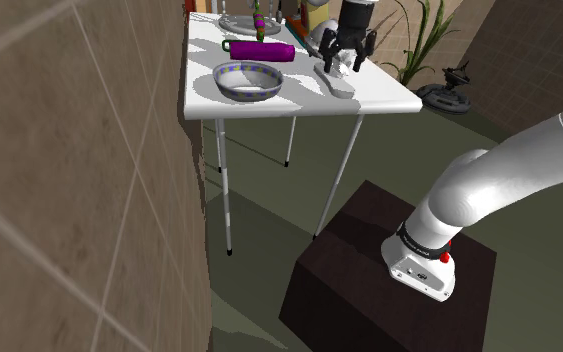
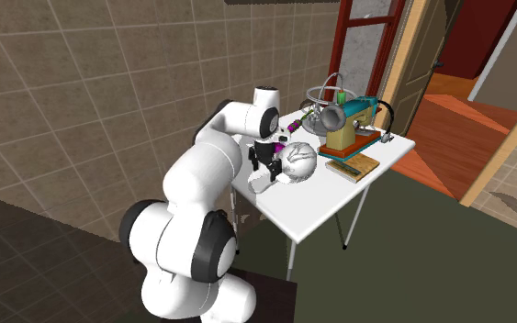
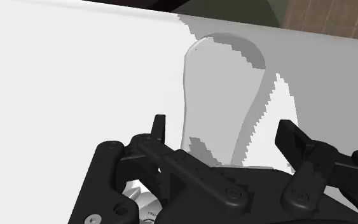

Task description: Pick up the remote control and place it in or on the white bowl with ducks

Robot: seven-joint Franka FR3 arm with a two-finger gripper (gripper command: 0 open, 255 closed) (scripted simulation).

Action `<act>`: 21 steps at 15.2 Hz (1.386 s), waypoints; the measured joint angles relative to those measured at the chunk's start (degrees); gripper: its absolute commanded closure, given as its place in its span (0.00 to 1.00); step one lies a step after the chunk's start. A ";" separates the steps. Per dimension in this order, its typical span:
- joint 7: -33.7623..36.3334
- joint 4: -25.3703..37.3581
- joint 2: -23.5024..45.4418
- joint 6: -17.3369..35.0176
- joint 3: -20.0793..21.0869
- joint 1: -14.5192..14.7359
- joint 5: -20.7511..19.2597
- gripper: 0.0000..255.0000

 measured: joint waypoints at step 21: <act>5.18 -2.44 3.40 7.30 -0.26 -1.74 -0.31 1.00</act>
